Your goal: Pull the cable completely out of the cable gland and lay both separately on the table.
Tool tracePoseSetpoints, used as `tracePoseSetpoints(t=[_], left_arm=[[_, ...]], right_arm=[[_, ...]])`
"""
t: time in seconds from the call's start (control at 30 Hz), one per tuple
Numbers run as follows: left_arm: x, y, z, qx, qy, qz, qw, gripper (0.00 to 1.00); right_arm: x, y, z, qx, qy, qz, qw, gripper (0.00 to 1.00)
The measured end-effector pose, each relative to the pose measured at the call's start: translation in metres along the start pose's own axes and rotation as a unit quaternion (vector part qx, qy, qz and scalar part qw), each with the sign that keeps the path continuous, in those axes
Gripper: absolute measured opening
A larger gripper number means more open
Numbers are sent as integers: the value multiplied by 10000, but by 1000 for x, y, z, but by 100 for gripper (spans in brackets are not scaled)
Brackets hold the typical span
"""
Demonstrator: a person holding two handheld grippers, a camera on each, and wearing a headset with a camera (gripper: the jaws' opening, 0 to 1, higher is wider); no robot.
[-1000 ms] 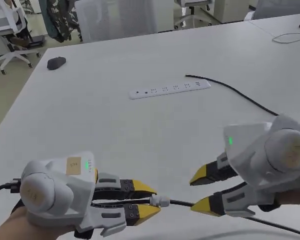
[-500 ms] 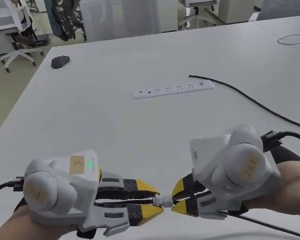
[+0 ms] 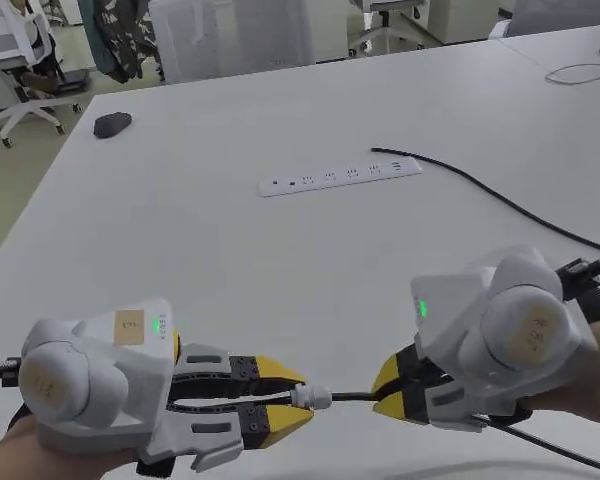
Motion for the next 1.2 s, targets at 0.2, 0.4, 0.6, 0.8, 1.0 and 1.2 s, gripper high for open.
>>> tracePoseSetpoints(t=[0.2,0.4,0.6,0.8,1.0,1.2], left_arm=[[-1,-2,1,42,1,12,10000,15],[-1,-4,1,55,-35,21,10000,15],[-2,-6,2,67,-53,58,9999,15],[-1,-5,1,37,-53,59,10000,15],[-1,-6,1,-6,-69,107,9999,15],[0,-7,-1,-32,-96,75,9999,15]], right_arm=[[-14,-4,-1,-60,84,129,9999,0],[-26,-5,-2,-80,219,280,9993,0],[-39,-5,-2,-103,271,445,9986,0],[-46,-2,-7,-185,547,586,9966,1],[-40,-5,-6,-26,798,545,9953,9],[-17,-8,-3,92,773,100,9969,14]])
Point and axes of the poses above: the centre of the closed fingertips' face, and the gripper's own axes: y roughly forward along the fingers, z roughly to its left, x roughly out of its top, the point moved 9 cm from there along -y, roughly backward along the fingers, and after that the axes turned 5 degrees about z, right-handed, at the moved point
